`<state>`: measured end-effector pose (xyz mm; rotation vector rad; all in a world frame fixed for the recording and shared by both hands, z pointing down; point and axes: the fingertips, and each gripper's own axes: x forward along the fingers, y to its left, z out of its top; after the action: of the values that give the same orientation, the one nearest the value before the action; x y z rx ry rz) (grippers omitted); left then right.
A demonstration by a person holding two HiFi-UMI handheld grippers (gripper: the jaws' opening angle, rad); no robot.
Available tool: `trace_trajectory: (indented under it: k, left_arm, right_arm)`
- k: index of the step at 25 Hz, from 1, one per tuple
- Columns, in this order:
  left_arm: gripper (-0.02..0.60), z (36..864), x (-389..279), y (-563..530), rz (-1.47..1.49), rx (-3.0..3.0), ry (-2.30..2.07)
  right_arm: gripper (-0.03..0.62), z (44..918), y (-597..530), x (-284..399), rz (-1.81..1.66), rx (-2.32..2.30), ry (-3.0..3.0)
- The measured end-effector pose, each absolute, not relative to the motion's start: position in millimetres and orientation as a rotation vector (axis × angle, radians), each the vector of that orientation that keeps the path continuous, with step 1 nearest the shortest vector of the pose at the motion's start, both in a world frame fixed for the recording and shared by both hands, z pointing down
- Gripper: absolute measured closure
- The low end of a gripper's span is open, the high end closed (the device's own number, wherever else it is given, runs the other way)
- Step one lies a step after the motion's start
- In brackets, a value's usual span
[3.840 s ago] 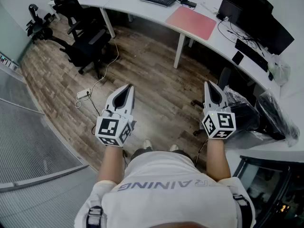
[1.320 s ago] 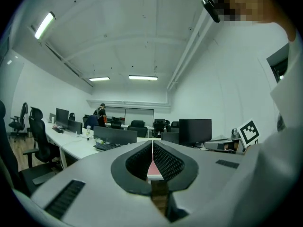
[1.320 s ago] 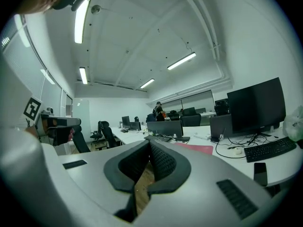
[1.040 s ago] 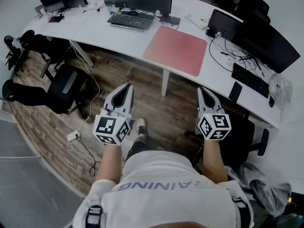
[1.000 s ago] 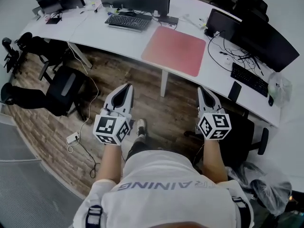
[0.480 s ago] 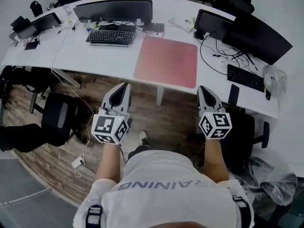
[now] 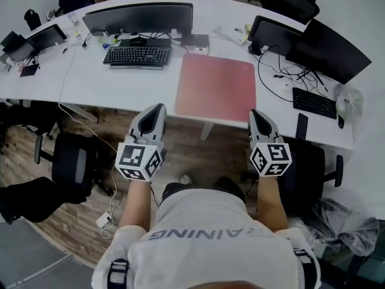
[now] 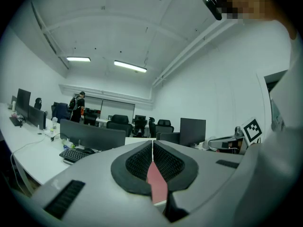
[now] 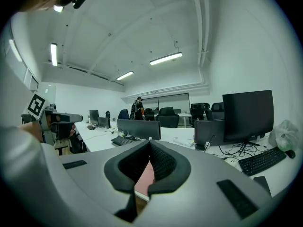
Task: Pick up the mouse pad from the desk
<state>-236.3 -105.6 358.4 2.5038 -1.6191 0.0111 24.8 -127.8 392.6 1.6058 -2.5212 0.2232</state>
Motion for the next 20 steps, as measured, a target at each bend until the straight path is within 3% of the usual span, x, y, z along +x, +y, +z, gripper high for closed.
trace_trajectory:
  k: [13, 20]
  left_arm:
    - [0.546, 371.9, -183.2, -191.3, 0.078, 2.518, -1.547]
    - [0.546, 362.3, -117.3, -248.3, 0.104, 2.506, -1.59]
  right_arm:
    - [0.571, 409.0, -204.9, 80.5, 0.272, 1.651, -2.478]
    - [0.571, 411.9, -268.9, 155.8, 0.303, 1.663, -2.496]
